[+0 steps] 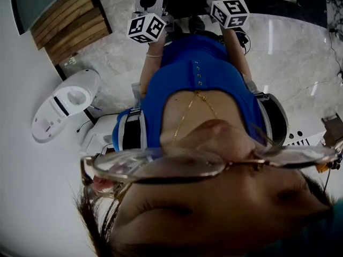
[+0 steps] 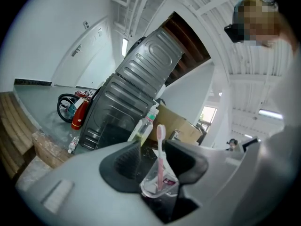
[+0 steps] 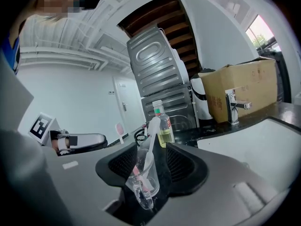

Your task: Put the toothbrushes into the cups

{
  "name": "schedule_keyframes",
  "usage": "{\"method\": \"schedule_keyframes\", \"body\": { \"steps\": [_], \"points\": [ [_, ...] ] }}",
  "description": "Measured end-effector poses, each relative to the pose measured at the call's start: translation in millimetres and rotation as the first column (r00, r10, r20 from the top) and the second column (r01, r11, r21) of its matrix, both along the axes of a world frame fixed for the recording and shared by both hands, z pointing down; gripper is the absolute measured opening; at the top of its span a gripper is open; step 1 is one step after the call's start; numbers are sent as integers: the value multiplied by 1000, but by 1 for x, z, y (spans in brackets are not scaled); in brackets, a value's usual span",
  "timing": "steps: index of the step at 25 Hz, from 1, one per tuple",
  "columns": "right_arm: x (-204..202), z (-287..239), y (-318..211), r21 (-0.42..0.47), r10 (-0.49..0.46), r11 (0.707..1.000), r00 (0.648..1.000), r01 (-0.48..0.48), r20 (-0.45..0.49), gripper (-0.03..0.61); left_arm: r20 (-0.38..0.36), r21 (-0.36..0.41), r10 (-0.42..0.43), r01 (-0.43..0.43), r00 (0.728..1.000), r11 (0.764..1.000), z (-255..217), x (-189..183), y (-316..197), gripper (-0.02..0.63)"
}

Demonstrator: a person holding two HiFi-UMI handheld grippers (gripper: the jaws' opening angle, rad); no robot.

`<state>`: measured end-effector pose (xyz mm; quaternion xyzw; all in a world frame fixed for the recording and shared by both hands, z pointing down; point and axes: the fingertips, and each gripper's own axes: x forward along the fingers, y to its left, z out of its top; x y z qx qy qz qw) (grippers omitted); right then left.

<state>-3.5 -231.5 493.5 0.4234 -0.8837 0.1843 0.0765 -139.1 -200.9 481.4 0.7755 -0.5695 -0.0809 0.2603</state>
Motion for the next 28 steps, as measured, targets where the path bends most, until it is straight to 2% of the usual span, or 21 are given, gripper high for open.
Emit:
{"method": "schedule_keyframes", "body": {
  "steps": [4, 12, 20, 21, 28],
  "points": [
    [16, -17, 23, 15, 23, 1000, 1000, -23, -15, 162, 4, 12, 33, -33, 999, 999, -17, 17, 16, 156],
    [26, -21, 45, 40, 18, 999, 999, -16, -46, 69, 21, 2, 114, -114, 993, 994, -16, 44, 29, 137],
    [12, -29, 46, 98, -20, 995, 997, 27, -73, 2, 67, 54, 162, -166, 985, 985, -27, 57, 26, 24],
    [10, -30, 45, 106, -24, 994, 997, 32, -74, 2, 75, 61, 166, -170, 983, 984, -28, 59, 25, 4],
    [-1, -42, 41, 178, -45, 982, 993, 64, -106, 0, 133, 78, 182, -193, 974, 978, -33, 64, 18, 3]
  ]
}}
